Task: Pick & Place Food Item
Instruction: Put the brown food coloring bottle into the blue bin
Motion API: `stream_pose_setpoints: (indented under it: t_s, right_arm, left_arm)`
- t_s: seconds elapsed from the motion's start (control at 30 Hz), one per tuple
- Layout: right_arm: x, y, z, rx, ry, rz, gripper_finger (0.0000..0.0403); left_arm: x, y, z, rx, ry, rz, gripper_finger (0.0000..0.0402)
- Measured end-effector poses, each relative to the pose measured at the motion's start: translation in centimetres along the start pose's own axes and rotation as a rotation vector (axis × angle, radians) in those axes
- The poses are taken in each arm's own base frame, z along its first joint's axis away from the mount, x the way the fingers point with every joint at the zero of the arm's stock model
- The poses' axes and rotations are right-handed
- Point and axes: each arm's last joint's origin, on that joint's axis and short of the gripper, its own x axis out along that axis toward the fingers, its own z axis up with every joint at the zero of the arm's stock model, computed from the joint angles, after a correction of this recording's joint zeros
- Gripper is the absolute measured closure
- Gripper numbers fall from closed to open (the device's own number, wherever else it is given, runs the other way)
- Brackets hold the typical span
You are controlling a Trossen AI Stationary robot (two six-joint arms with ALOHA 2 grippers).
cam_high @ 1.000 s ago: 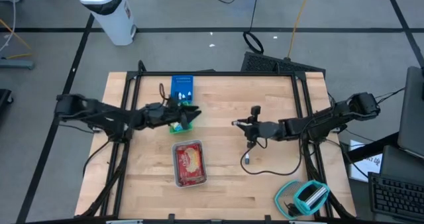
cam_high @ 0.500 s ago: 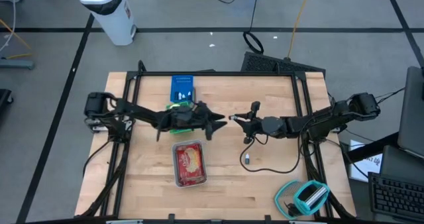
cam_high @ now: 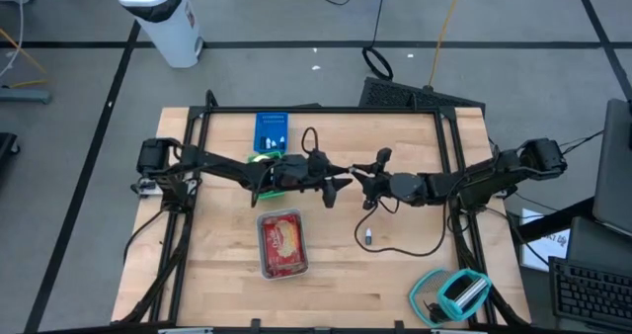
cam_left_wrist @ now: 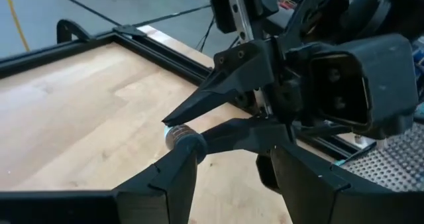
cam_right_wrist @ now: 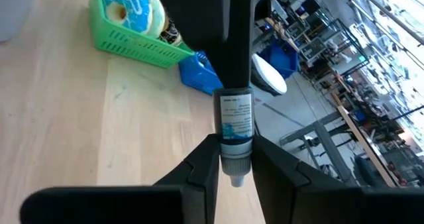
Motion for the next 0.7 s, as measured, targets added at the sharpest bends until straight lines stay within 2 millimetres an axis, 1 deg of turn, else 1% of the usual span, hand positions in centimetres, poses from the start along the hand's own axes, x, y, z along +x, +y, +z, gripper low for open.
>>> stream_pose_setpoints:
  t_s: [0.23, 0.7]
  right_arm:
    - [-0.17, 0.24, 0.05, 0.003, 0.003, 0.006, 0.0335]
    - [-0.21, 0.75, -0.32, 0.111, 0.022, 0.095, 0.0333]
  left_arm:
    - [0.03, 0.25, 0.0, 0.019, 0.009, 0.007, 0.0206]
    - [-0.07, 0.26, 0.48, 0.058, -0.022, 0.007, 0.0206]
